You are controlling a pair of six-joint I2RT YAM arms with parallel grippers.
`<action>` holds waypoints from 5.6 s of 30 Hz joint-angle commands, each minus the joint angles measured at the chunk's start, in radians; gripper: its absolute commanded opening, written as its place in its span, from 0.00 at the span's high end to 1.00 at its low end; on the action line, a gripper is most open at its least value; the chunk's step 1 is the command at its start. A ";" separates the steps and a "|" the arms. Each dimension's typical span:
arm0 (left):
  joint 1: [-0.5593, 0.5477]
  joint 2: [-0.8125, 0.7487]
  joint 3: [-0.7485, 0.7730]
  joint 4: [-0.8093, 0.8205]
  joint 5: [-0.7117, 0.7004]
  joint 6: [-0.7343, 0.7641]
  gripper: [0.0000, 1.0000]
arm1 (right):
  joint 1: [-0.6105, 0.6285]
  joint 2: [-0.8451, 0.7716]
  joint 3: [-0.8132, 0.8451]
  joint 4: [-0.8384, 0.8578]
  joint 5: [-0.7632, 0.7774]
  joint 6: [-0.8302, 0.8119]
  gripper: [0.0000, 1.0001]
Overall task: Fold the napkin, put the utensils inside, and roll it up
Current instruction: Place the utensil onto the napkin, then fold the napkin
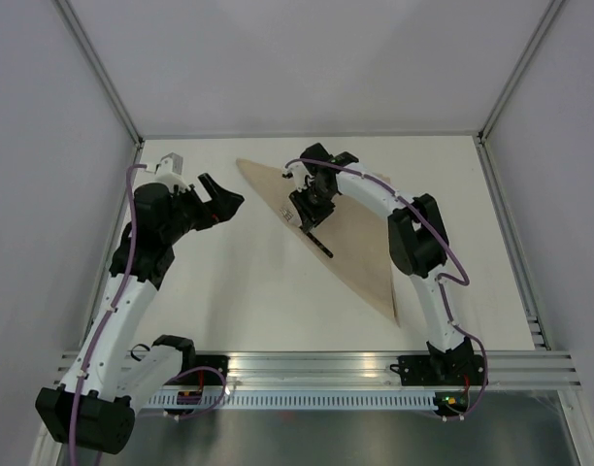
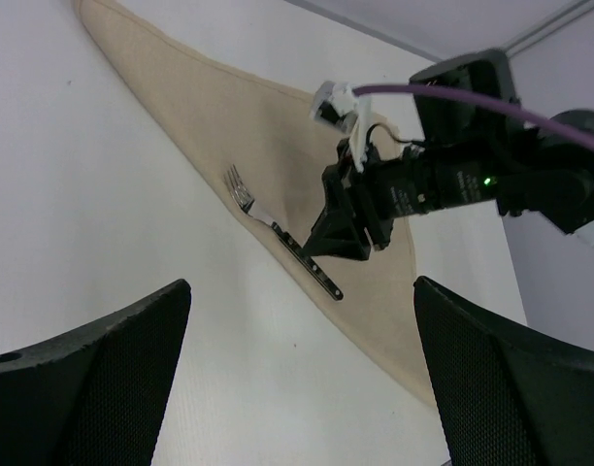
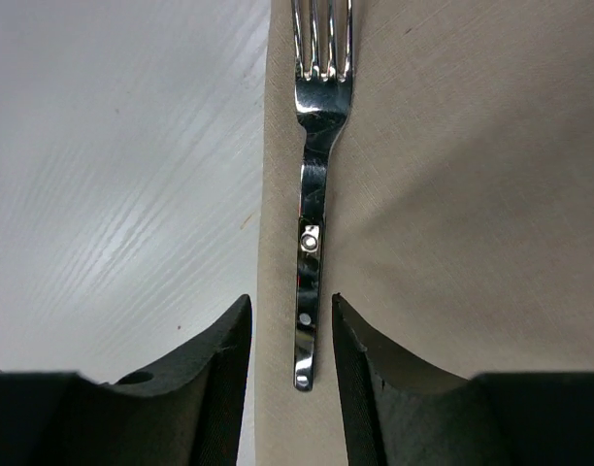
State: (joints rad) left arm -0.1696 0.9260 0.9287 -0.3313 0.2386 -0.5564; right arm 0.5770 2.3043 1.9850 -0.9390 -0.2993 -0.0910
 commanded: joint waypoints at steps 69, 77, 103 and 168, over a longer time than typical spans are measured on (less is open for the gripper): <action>-1.366 1.212 0.024 1.301 -0.713 1.055 0.42 | -0.625 -0.477 -0.379 0.210 -0.254 0.088 0.60; -1.366 1.211 0.027 1.299 -0.714 1.058 0.67 | -0.623 -0.477 -0.384 0.212 -0.253 0.088 0.61; -0.992 0.864 -0.014 1.002 -0.547 0.368 0.98 | -0.625 -0.490 -0.387 0.218 -0.241 0.088 0.61; -0.314 0.959 0.076 0.706 -0.300 -0.045 0.98 | -0.623 -0.499 -0.403 0.223 -0.248 0.079 0.60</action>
State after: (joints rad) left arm -0.4900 1.8751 0.9737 0.3676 -0.0753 -0.5648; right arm -0.0433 1.8465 1.5898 -0.7380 -0.5274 -0.0212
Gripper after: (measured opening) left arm 0.031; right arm 0.394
